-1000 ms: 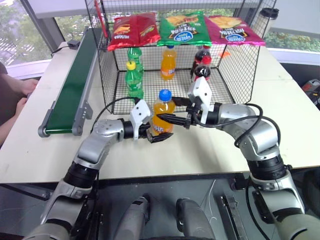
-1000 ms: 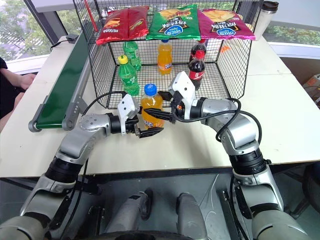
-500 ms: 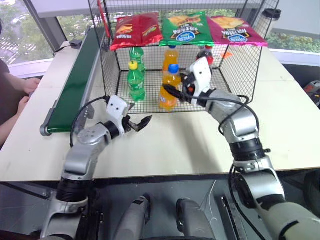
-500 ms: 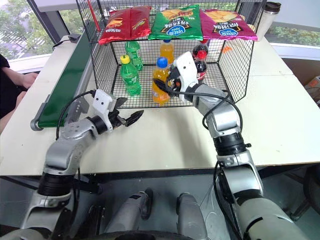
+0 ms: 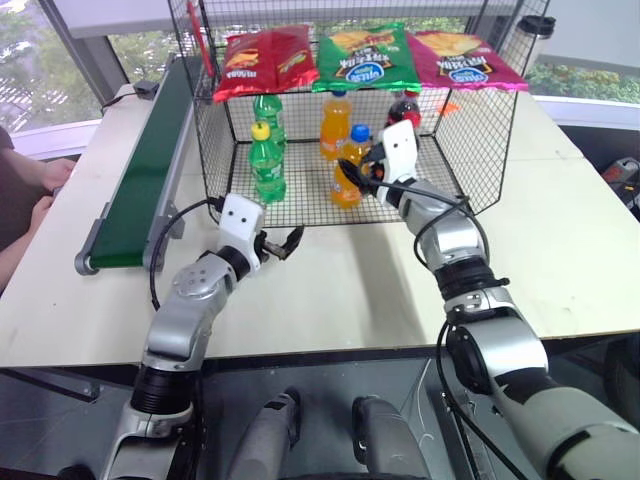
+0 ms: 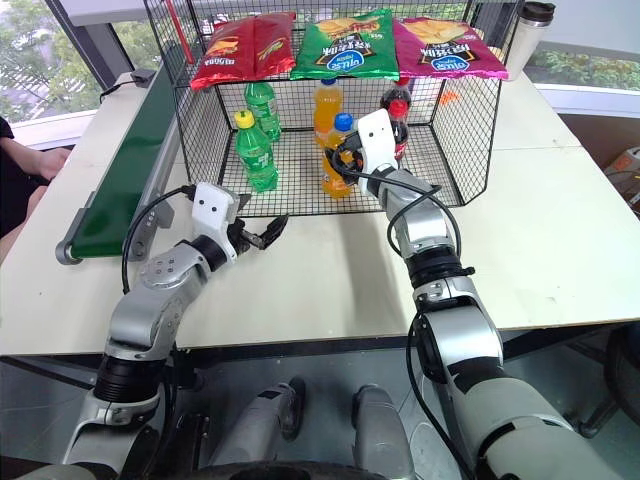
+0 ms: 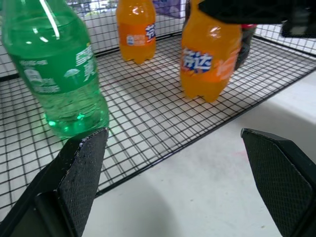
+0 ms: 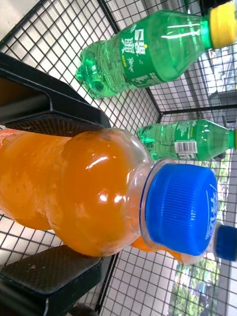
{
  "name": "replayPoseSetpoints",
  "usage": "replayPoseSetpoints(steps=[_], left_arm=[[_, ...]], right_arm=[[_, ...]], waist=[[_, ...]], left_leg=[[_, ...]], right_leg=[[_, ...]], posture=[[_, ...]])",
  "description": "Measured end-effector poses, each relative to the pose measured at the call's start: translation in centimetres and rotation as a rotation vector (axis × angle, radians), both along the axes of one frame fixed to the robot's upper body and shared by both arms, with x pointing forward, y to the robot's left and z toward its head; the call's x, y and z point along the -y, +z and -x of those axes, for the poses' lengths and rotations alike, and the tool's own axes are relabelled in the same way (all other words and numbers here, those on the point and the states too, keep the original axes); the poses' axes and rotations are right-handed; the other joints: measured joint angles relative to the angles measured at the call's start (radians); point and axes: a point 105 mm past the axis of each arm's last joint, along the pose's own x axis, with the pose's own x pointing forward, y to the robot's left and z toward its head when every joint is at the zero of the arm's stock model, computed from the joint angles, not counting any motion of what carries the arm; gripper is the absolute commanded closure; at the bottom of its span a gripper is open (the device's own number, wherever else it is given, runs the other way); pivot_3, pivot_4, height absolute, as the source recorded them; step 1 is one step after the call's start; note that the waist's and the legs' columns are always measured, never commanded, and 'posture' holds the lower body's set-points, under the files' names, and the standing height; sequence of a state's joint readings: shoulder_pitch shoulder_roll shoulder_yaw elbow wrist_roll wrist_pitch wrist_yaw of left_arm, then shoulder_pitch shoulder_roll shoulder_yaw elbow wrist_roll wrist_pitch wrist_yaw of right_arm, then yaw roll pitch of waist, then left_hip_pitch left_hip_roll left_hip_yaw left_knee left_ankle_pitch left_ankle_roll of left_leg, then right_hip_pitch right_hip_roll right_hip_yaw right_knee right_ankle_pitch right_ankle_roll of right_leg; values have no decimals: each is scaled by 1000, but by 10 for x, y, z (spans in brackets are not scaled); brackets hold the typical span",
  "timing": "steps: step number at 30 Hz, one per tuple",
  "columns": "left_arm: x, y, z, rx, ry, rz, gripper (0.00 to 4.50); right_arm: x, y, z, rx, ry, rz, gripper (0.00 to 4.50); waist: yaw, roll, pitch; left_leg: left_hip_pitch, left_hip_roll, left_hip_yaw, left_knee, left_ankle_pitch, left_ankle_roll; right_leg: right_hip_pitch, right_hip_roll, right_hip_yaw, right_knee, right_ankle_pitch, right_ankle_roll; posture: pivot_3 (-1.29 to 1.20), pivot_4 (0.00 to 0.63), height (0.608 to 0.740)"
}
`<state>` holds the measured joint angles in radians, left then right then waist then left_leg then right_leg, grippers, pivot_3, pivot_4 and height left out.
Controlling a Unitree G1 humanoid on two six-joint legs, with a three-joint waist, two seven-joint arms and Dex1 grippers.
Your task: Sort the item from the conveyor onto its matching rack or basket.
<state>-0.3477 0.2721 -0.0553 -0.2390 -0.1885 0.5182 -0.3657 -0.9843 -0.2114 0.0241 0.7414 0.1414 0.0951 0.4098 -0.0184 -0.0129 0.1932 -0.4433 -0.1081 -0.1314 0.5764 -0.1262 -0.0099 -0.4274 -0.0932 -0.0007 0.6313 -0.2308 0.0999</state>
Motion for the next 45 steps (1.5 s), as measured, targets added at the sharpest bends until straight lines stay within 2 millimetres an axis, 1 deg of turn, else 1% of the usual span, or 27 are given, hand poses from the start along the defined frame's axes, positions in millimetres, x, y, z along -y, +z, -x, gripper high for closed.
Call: replayPoseSetpoints(steps=[2,4,5,6,7,10,13,19,24,26,29,32,34,36,39,41,43,45], left_arm=[[1,0,0,2,-2,-3,0],[2,0,0,3,-3,-2,0],[2,0,0,3,-3,1,0],[3,0,0,4,-4,3,0],[4,0,0,4,-6,6,0],[5,0,1,6,-10,11,0],[6,1,1,11,-11,11,0],[7,2,1,16,-17,16,0],[8,1,2,14,-27,18,0],[8,0,2,11,-32,16,0],[9,-2,4,3,-49,17,0],[7,-11,8,-32,-73,23,0],[7,-14,12,-46,-96,32,0],[6,-18,15,-60,-105,30,0],[1,-28,21,-94,-120,23,0],[1,-31,22,-108,-123,27,0],[2,-30,23,-114,-127,30,0],[3,-29,24,-116,-138,38,0]], right_arm=[[-1,1,-2,7,0,-1,2011],[-1,3,-3,16,2,-3,1004],[-2,3,-3,20,5,-4,799],[-2,4,-3,27,8,-7,368],[-3,7,-3,36,10,-11,87],[-5,17,-3,68,25,-12,87],[-5,17,-2,67,37,2,87],[0,27,3,89,56,24,87],[18,20,18,63,74,73,87],[22,18,24,47,84,86,87],[28,15,41,26,131,113,87],[32,3,65,-24,211,153,87],[33,-7,76,-56,241,172,87],[37,-18,83,-87,240,187,87],[48,-41,94,-166,215,195,87],[51,-57,100,-231,209,181,87],[52,-63,107,-262,226,178,87],[56,-65,118,-278,257,206,87]], waist=[[0,0,0],[0,0,0],[1,0,0],[1,0,0],[1,0,0],[0,0,0],[1,0,0],[2,0,0],[5,0,0],[5,0,0],[4,0,0],[5,0,0],[5,0,0],[5,0,-1],[7,0,-1],[7,0,-1],[8,0,-1],[9,0,-1]], left_leg=[[0,0,0,0,0,0],[0,0,0,0,0,0],[0,0,0,0,0,0],[0,0,0,0,0,0],[0,0,0,0,0,0],[1,0,0,0,0,0],[1,0,0,0,0,0],[1,0,0,0,0,0],[1,0,0,0,0,0],[1,0,0,0,0,0],[1,0,0,0,0,0],[1,0,0,0,0,0],[1,0,0,0,-1,-2],[1,0,0,1,-1,-2],[1,0,0,1,-2,-2],[1,0,0,1,-2,-2],[1,0,0,1,-2,-2],[1,0,0,1,-2,-2]], right_leg=[[0,0,0,0,0,0],[0,0,0,0,0,0],[0,0,0,0,0,0],[0,0,0,0,0,0],[0,0,0,0,0,0],[1,0,0,0,0,0],[1,0,0,0,0,0],[1,0,0,0,0,0],[1,0,0,0,0,0],[1,0,0,0,0,0],[1,0,0,0,0,0],[1,-1,0,0,-1,-1],[1,-1,0,0,-2,-4],[2,-2,0,0,-2,-4],[2,-3,0,0,-2,-4],[2,-3,0,0,-2,-4],[2,-3,0,0,-3,-4],[2,-4,0,-1,-3,-4]], posture=[[0,150,738],[0,150,738],[0,150,738],[0,150,738],[0,150,738],[0,150,738],[0,150,738],[0,150,738],[0,150,738],[0,150,738],[0,150,738],[0,150,738],[0,150,738],[0,150,738],[0,150,738],[0,150,738],[0,150,738],[0,150,738]])
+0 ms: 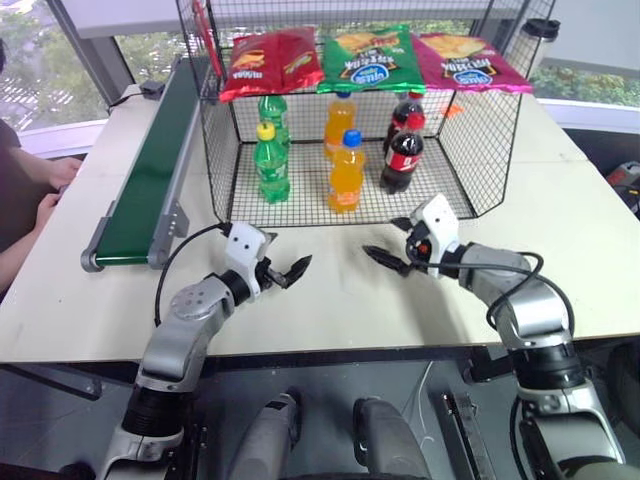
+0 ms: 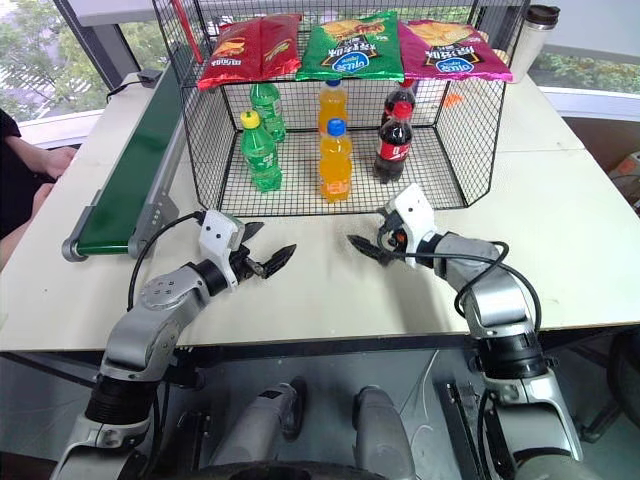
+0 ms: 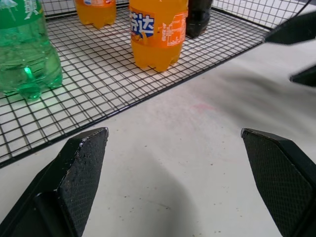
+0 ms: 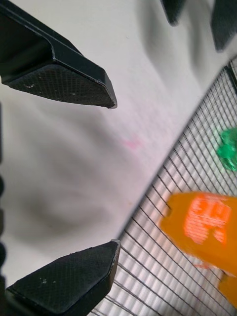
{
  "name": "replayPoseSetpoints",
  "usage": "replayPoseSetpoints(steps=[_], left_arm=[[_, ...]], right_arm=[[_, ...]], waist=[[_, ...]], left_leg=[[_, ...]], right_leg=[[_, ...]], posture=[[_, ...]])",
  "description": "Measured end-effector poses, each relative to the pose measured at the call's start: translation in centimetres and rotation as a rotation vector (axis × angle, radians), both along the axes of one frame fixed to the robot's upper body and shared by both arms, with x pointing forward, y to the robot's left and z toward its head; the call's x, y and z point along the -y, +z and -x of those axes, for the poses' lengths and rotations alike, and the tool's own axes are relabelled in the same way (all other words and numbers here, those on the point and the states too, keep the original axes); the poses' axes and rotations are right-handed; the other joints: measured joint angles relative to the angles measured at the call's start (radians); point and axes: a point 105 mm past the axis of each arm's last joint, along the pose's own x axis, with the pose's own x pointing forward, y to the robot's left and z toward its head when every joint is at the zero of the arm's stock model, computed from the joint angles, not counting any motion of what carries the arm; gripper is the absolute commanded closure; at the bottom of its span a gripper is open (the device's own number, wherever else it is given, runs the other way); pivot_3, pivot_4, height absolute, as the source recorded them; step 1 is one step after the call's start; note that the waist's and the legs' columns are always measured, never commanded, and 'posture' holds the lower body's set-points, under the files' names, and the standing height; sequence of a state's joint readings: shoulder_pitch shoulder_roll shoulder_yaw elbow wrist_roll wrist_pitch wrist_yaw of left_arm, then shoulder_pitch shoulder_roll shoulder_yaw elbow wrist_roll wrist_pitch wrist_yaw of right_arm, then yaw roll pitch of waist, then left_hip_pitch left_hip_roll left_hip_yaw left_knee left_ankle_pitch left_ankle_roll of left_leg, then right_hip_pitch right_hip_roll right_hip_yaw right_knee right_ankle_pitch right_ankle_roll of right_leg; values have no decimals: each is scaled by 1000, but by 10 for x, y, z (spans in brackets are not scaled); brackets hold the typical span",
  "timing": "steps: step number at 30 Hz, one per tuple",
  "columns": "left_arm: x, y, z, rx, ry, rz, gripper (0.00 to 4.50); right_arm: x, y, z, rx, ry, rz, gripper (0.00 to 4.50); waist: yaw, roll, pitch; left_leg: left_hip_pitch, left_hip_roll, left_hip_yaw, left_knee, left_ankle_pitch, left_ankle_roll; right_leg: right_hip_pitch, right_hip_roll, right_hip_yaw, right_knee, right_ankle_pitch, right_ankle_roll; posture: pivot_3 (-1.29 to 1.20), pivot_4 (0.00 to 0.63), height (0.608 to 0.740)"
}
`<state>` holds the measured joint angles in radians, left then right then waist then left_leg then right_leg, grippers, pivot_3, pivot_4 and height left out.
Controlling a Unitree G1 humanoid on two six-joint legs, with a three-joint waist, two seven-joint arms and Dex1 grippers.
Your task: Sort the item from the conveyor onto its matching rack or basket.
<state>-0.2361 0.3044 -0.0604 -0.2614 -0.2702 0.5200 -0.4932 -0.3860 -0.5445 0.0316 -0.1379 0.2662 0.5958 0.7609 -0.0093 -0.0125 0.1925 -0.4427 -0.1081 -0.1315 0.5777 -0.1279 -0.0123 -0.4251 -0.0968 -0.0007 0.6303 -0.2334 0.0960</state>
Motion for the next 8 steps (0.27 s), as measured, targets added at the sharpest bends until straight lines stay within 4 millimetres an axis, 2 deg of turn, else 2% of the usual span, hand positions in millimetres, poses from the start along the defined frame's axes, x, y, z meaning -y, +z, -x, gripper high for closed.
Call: replayPoseSetpoints(steps=[3,8], left_arm=[[0,0,1,-1,-9,-1,0],[2,1,3,-5,-32,8,0]], right_arm=[[3,-7,19,-49,75,20,87],[-1,-10,29,-90,129,-4,87]], waist=[[0,0,0],[-3,0,0]], left_leg=[[0,0,0,0,0,0],[0,1,0,0,0,0]], right_leg=[[0,0,0,0,0,0],[0,0,0,0,0,0]], posture=[[0,150,738],[0,150,738]])
